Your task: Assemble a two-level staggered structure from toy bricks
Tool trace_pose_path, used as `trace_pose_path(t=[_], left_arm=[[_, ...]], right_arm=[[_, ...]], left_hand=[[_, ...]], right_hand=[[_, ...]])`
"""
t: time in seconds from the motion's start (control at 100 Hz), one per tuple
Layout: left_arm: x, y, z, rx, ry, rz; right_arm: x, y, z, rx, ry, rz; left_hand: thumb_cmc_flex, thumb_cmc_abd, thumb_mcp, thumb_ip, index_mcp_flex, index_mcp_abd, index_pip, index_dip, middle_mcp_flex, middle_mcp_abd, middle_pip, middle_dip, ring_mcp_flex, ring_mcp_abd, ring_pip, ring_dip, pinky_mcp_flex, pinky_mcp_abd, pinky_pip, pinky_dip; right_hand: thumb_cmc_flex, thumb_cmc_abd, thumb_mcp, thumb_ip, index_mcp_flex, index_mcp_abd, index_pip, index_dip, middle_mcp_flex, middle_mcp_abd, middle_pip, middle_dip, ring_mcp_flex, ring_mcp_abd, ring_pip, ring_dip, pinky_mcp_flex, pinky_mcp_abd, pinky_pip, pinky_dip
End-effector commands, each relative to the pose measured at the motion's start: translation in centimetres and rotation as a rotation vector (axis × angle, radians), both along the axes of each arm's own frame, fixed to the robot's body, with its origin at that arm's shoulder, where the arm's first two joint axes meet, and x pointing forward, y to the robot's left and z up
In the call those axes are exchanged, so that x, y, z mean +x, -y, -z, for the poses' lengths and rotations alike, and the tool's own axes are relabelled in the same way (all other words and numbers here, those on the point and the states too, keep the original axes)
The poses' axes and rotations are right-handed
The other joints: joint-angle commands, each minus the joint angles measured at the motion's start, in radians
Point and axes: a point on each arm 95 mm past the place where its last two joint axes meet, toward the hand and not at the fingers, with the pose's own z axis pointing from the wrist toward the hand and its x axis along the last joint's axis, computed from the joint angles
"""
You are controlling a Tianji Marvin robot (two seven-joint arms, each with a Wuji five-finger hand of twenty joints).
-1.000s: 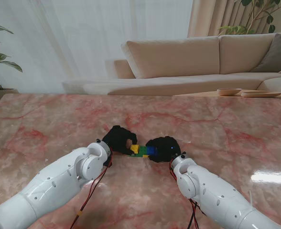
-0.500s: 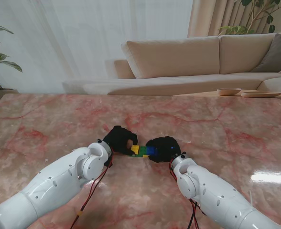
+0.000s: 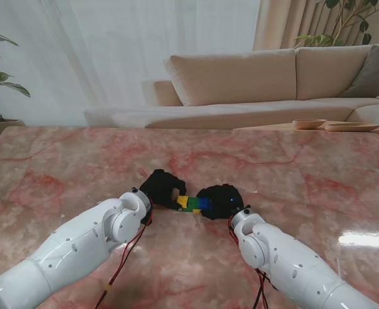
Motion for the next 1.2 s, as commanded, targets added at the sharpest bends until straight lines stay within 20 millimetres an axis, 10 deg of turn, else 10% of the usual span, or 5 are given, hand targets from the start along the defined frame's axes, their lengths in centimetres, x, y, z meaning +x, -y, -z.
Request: trace_pose_path(t=[0.0, 1.19], left_arm=[[-0.14, 0.27, 0.22, -0.005, 0.003, 0.009], [-0.18, 0.13, 0.35, -0.004, 0.008, 0.029]], right_arm=[[-0.73, 0.09, 1.13, -0.017, -0.037, -0.003], [-0.94, -0.40, 0.99, -0.022, -0.042, -0.002]], left_hand=[[0.006, 0.053, 0.073, 0.006, 0.066, -0.092, 0.133, 0.075, 0.010, -0.007, -0.002, 0.014, 0.020, 0.012, -0.019, 0.011, -0.009, 0.003, 0.014, -0.013], [-0.024, 0.023, 0.078, -0.007, -0.025, -0.048, 0.101, 0.116, -0.011, -0.006, -0.005, 0.011, 0.010, 0.010, -0.025, 0.010, -0.013, -0.001, -0.012, -0.002]], right_hand=[[-0.006, 0.012, 0.030, 0.035, 0.013, -0.011, -0.005, 0.017, 0.003, 0.023, -0.063, -0.053, -0.021, -0.011, 0.005, -0.002, -0.009, -0.020, -0.001, 0.012], [-0.007, 0.027, 0.019, 0.000, 0.018, -0.019, 0.022, -0.008, 0.017, 0.024, -0.058, -0.048, -0.012, -0.009, 0.012, 0.002, -0.001, -0.020, 0.007, 0.015]])
